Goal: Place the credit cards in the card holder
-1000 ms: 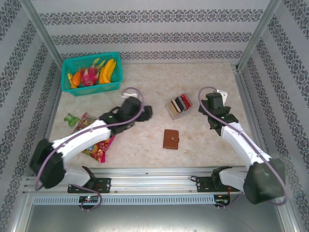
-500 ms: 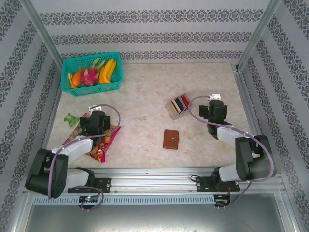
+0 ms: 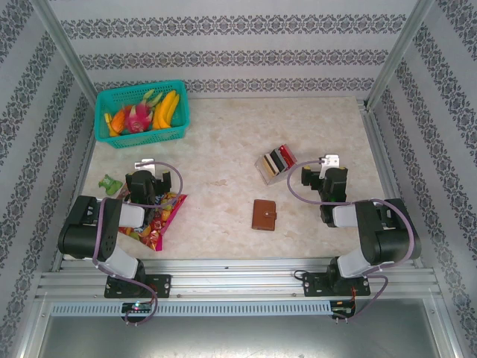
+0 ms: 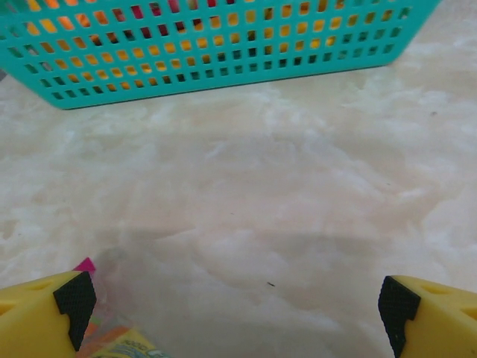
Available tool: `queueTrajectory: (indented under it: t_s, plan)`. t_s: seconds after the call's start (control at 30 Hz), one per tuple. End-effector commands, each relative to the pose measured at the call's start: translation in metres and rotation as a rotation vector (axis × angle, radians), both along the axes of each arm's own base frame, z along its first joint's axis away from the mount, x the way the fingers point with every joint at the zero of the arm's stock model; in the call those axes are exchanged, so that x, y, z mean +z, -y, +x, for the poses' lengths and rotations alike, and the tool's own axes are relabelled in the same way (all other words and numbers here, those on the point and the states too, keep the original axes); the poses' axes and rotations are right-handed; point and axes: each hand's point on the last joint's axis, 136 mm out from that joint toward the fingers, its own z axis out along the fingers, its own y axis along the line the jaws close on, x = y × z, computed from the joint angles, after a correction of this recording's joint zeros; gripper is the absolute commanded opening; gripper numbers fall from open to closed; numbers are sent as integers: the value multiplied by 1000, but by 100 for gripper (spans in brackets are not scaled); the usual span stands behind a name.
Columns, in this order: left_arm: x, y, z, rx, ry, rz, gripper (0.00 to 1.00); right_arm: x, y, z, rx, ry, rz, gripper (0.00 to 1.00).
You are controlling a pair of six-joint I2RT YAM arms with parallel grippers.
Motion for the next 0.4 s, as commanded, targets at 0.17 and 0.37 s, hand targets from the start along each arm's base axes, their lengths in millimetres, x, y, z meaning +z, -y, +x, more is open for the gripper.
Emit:
queueTrajectory:
  t_s: [0.17, 0.37]
  plan:
    - [22, -1, 13, 0, 90, -35, 100, 24, 7, 9, -50, 86, 10, 98]
    - [21, 2, 14, -14, 78, -38, 100, 24, 4, 11, -28, 84, 16, 98]
